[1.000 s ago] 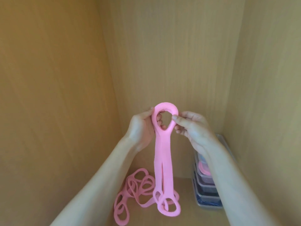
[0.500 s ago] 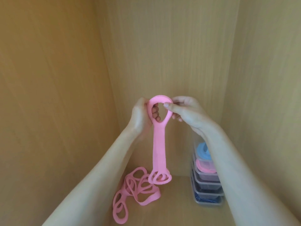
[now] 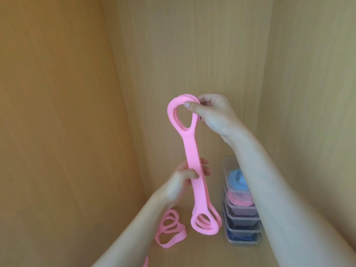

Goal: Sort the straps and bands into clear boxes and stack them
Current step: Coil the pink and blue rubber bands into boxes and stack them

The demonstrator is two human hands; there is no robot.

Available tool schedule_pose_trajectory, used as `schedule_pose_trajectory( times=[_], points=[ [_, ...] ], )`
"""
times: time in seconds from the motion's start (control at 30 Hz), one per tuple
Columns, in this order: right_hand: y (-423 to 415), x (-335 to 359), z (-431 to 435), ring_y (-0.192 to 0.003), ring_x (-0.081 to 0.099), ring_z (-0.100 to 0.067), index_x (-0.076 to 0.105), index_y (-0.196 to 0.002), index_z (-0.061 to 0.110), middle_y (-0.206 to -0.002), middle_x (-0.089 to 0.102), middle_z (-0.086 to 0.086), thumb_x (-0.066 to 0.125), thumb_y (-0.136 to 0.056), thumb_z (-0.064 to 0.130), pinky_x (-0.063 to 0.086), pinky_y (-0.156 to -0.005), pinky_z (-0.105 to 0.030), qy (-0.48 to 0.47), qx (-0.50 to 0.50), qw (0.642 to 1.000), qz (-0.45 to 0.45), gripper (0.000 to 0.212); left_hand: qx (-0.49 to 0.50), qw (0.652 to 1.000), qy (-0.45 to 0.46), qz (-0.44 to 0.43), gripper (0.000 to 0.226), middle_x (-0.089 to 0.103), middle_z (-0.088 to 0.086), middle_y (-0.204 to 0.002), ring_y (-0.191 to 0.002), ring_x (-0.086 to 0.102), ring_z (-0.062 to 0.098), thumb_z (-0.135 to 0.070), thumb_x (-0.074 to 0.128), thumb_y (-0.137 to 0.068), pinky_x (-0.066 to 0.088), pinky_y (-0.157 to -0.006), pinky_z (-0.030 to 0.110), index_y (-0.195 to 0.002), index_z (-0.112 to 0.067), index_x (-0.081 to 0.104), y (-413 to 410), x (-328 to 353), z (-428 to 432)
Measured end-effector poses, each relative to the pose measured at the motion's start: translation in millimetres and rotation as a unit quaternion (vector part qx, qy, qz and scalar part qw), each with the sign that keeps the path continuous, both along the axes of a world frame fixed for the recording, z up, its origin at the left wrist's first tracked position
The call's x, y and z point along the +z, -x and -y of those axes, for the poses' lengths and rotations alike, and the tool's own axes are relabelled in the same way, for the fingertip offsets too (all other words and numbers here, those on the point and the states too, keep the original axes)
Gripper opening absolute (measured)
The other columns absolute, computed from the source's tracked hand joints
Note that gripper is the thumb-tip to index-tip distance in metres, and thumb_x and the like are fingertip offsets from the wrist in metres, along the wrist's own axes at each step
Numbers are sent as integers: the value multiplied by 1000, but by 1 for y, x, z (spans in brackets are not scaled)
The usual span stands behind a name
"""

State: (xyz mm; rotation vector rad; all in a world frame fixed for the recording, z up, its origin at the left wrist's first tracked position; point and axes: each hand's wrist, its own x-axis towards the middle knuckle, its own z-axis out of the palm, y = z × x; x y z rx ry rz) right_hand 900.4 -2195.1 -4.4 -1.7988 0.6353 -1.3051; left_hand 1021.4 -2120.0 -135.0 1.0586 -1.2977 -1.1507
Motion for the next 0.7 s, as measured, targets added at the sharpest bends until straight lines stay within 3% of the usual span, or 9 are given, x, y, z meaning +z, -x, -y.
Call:
schedule_pose_trajectory(
  times=[0.13,0.23,0.3,0.37,0.43,0.53,0.6,0.7],
  points=[
    [-4,-10,5,-61,56,-2,70,-73,23,-71,63,8,77,-87,23,45,-60,-14,-11,-49,998,45,16,39,998,-18,-35,31,61,14,-71,-71,58,28,-8,45,-63,47,-83,41,-91,-2,56,13,-7,1],
    [3,-20,14,-62,59,-1,70,-74,22,-75,66,6,78,-87,25,45,-59,-10,-38,-81,993,72,15,47,998,-29,-26,25,55,12,-64,-63,53,25,-10,45,-64,45,-75,36,-86,-1,54,9,-10,-3],
    [10,-26,23,-56,58,3,70,-73,22,-70,66,8,78,-87,26,45,-57,-11,-67,-111,988,89,17,47,998,-33,-32,30,56,13,-65,-60,53,24,-9,46,-66,47,-70,35,-92,2,56,1,-10,-8],
    [17,-36,32,-51,55,0,68,-69,21,-62,61,9,77,-88,27,43,-57,-17,-115,-136,978,107,22,45,997,-33,-43,42,60,16,-70,-60,56,25,-5,51,-71,50,-67,34,-112,4,55,-11,-8,-12],
    [24,-48,40,-50,50,-7,66,-68,18,-58,57,6,77,-88,27,38,-56,-23,-161,-154,967,120,25,36,997,-22,-63,61,65,21,-78,-64,60,29,1,56,-75,53,-66,36,-134,-14,48,-25,-4,-18],
    [28,-68,44,-42,48,-6,65,-89,18,-65,59,1,77,-89,23,37,-46,-22,-212,-149,959,117,13,28,997,25,-64,73,66,25,-84,-68,63,32,7,59,-78,55,-67,39,-139,-31,44,-46,12,-31],
    [27,-83,43,-36,47,-5,62,-106,22,-68,61,-2,75,-88,19,34,-37,-18,-226,-139,959,97,23,23,997,55,-51,59,67,25,-83,-71,64,32,7,58,-79,54,-67,37,-131,-20,52,-56,27,-39],
    [22,-104,34,-36,42,-9,71,-96,18,-56,58,2,70,-88,16,29,-36,-18,-229,-108,967,11,8,39,996,78,18,29,68,25,-82,-70,61,28,0,59,-82,49,-63,32,-108,-12,62,-65,54,-51]
  ],
)
